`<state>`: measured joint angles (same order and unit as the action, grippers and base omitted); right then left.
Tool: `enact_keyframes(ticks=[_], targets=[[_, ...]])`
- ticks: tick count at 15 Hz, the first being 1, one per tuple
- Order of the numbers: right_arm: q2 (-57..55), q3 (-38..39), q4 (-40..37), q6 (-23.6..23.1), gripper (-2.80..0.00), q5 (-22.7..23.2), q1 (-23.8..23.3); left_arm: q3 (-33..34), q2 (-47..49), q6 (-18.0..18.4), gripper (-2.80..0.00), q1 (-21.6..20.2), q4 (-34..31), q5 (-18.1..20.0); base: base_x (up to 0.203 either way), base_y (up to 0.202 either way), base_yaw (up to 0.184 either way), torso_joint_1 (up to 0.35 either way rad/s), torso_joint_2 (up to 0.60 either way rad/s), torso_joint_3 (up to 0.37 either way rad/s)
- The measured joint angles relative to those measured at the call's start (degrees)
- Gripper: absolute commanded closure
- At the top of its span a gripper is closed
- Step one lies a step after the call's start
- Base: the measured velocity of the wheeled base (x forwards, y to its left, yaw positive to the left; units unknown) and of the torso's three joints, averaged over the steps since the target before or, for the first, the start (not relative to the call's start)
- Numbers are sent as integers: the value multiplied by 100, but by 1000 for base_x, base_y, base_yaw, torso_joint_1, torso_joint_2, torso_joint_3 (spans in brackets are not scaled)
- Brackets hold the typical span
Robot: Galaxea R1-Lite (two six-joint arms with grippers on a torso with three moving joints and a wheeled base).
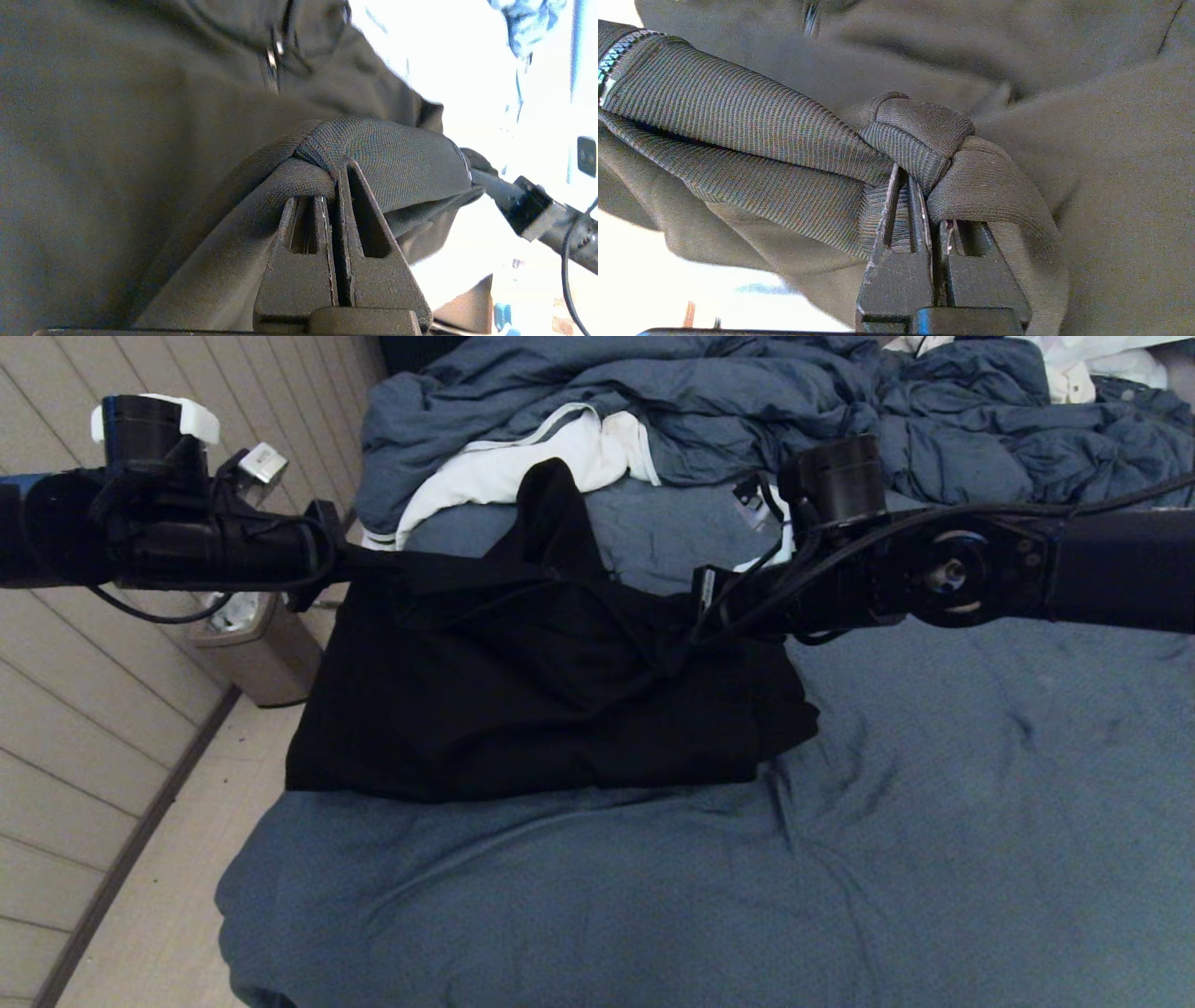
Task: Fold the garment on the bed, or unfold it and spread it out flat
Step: Fold the black sweatshirt
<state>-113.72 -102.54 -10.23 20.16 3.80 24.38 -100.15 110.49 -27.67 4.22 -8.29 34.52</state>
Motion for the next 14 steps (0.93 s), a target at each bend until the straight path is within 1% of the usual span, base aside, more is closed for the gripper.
enact_keyframes(ticks=[5, 9, 10, 14], targets=[[-554, -656, -32, 48, 0, -182, -13, -856, 836, 6, 0, -83, 0, -32, 0, 0, 0, 0, 0, 0], [-829, -912, -40, 23, 0, -262, -118, -1030, 1247, 44, 0, -144, 202, -18, 0, 0, 0, 0, 0, 0], [-860, -923, -46, 23, -280, -265, -123, -1035, 1300, 44, 0, -144, 199, -12, 0, 0, 0, 0, 0, 0], [-926, -931, -47, 15, -280, -323, -148, -1048, 1417, 37, 0, -150, 319, -24, 0, 0, 0, 0, 0, 0]])
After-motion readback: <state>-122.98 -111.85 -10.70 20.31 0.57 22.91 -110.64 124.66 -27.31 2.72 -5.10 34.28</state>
